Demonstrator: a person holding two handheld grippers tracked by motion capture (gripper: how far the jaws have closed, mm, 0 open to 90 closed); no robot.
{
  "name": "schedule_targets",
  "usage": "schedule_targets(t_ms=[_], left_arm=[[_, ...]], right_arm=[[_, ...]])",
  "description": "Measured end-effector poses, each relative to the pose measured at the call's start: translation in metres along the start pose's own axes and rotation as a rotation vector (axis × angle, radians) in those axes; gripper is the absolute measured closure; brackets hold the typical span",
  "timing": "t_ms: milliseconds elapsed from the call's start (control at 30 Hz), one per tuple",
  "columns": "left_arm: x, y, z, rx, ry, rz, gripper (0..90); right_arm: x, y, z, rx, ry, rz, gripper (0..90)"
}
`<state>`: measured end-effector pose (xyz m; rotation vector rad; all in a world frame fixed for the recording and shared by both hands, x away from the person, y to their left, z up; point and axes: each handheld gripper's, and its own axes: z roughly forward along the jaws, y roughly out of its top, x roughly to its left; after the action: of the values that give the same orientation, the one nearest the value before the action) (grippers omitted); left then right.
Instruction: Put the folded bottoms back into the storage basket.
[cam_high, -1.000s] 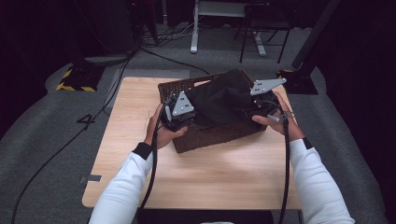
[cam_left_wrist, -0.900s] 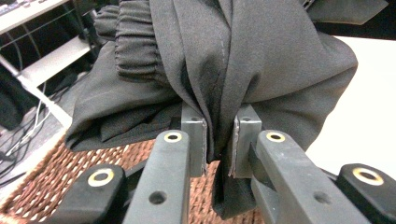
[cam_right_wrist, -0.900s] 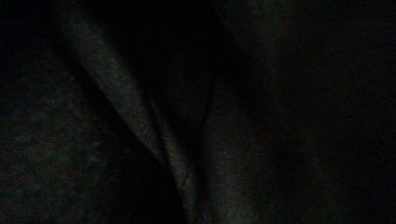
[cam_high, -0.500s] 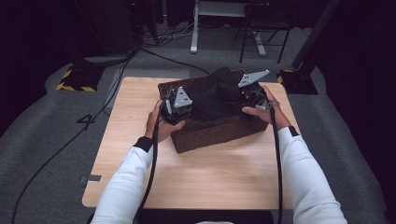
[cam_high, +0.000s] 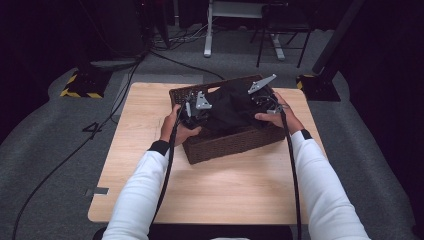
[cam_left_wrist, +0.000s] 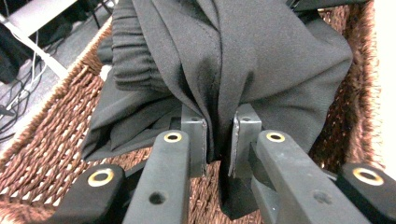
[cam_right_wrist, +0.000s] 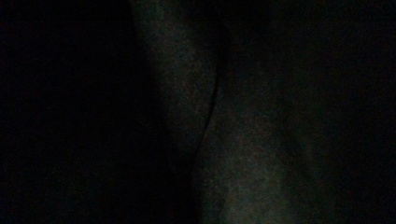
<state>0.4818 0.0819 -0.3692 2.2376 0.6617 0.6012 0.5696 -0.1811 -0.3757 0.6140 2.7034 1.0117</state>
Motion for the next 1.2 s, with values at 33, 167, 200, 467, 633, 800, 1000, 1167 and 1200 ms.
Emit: schedule_targets(t_ms=[33,167,200,467,633,800,1000,1167,1200], left_arm=[[0.0,0.001,0.002,0.013,-0.002,0.004,80.2],[0.0,0.0,0.011,0.035,-0.013,0.005,80.2],[0.001,-0.001,0.013,0.044,-0.019,0.005,80.2],[0.004,-0.007,0.023,0.122,-0.026,0.01,80.2],[0.001,-0.01,0.03,0.159,-0.03,0.029,80.0],[0.001,-0.017,0.035,0.204,-0.04,0.026,79.0],[0.001,-0.02,0.028,0.197,-0.038,0.018,75.3],[0.009,-0.024,0.014,0.151,-0.058,-0.041,64.6],[0.01,-0.024,0.012,0.144,-0.062,-0.049,62.7]], right_arm=[[-0.001,0.0,0.002,0.016,-0.006,-0.001,56.1],[0.0,-0.001,0.01,0.073,-0.024,-0.014,56.0],[-0.001,-0.001,0.011,0.079,-0.025,-0.018,55.9],[-0.003,0.002,0.022,0.224,-0.035,0.004,46.6],[-0.003,0.001,0.027,0.361,-0.051,-0.004,39.6],[-0.01,-0.006,0.023,0.364,-0.082,0.049,38.5],[-0.014,-0.015,0.015,0.362,-0.087,0.086,36.6],[-0.017,-0.022,0.008,0.301,-0.093,0.119,32.8],[-0.016,-0.022,0.007,0.294,-0.095,0.121,31.9]])
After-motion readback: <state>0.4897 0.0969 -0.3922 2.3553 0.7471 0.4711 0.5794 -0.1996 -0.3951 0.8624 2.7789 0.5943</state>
